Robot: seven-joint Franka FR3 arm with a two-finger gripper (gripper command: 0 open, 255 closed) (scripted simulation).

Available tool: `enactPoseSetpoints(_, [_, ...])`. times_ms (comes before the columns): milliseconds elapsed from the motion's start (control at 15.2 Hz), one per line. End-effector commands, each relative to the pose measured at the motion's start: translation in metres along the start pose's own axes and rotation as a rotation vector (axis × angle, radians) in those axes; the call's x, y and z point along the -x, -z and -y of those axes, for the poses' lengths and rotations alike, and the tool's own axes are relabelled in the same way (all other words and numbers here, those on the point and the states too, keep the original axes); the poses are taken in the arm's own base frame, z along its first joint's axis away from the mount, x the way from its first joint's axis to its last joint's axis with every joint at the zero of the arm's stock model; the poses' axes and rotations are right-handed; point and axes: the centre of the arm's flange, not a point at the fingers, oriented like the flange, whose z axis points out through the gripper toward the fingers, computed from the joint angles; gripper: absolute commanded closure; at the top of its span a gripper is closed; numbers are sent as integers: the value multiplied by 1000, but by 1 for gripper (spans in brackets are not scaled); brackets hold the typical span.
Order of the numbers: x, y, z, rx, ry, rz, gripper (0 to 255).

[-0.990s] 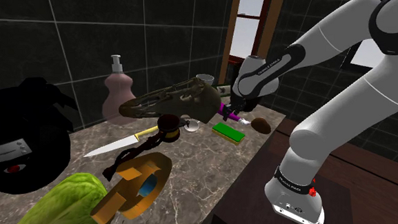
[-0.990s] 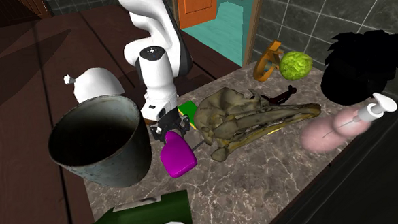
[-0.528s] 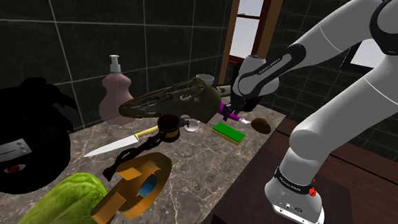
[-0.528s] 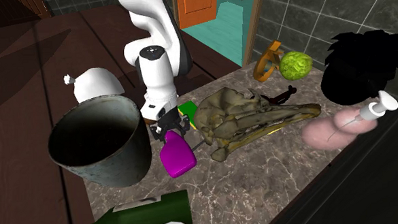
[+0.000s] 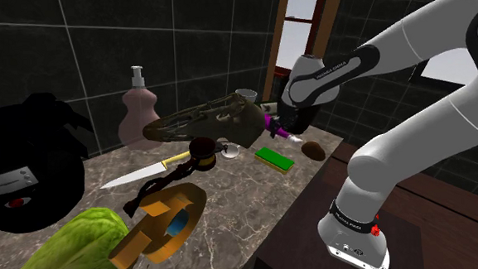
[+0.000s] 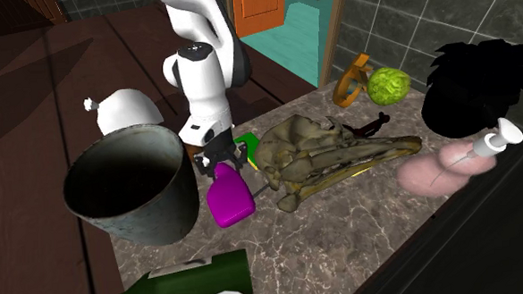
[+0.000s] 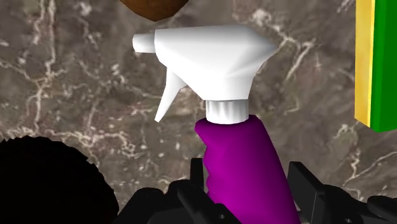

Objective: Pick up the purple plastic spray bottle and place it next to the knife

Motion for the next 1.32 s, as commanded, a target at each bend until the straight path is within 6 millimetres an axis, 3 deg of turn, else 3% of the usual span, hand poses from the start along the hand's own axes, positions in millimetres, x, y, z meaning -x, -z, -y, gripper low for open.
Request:
enactPoseSetpoints(0, [-2,12,1,0,0,-1,255])
enactPoseSetpoints(858, [-14,78,1,0,0,-1,255])
enactPoseSetpoints(1254, [19,83,73,0,0,-1,255])
